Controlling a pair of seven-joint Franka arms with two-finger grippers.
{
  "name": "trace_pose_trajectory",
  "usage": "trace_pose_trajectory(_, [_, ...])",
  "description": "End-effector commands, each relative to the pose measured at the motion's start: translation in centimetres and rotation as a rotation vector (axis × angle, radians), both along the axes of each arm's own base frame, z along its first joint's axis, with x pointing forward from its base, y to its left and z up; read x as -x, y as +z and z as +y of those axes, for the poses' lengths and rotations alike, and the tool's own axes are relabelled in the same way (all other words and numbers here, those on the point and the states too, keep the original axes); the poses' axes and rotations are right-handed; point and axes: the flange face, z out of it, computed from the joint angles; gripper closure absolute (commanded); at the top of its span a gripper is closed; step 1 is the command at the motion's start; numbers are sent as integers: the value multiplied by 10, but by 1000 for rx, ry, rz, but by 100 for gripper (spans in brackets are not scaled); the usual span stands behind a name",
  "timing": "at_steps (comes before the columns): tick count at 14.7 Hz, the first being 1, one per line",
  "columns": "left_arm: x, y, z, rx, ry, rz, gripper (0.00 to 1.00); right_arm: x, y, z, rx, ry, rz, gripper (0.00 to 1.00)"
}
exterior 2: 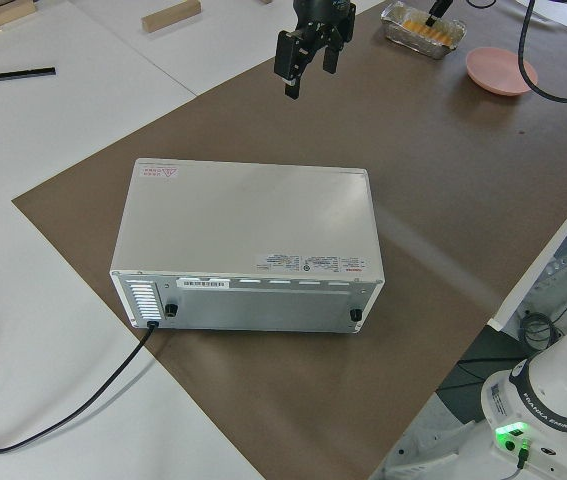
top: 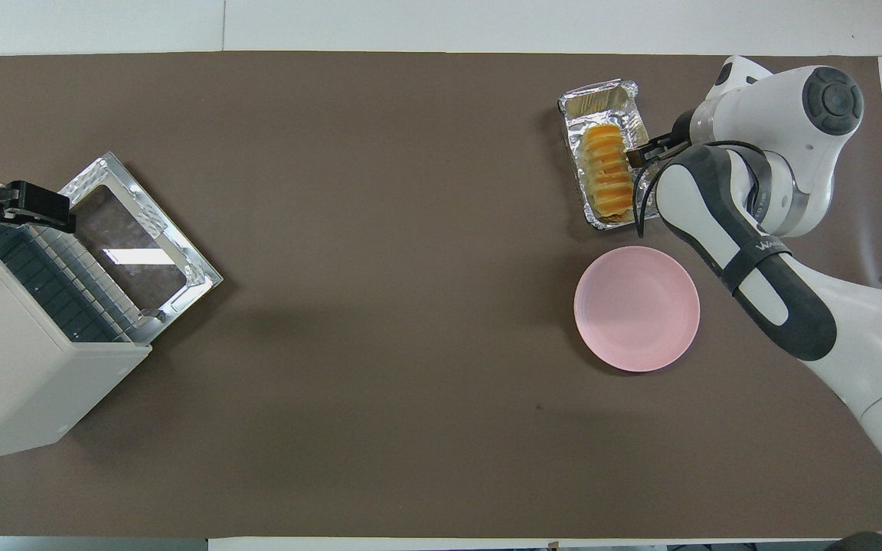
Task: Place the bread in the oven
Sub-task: 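Lower the bread into the foil tray and open the right gripper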
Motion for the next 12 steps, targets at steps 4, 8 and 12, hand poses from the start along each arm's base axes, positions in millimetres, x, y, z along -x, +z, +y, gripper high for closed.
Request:
trace_pose_trajectory(4, [3, 3, 2, -14, -5, -2, 0, 10, 5, 5, -13, 17, 5, 100])
trace_pose_trajectory(8, [3, 3, 2, -14, -6, -2, 0, 11, 7, 9, -13, 31, 19, 100])
trace_pose_trajectory(12, [3, 3, 2, -14, -5, -2, 0, 3, 35, 12, -30, 23, 72, 100])
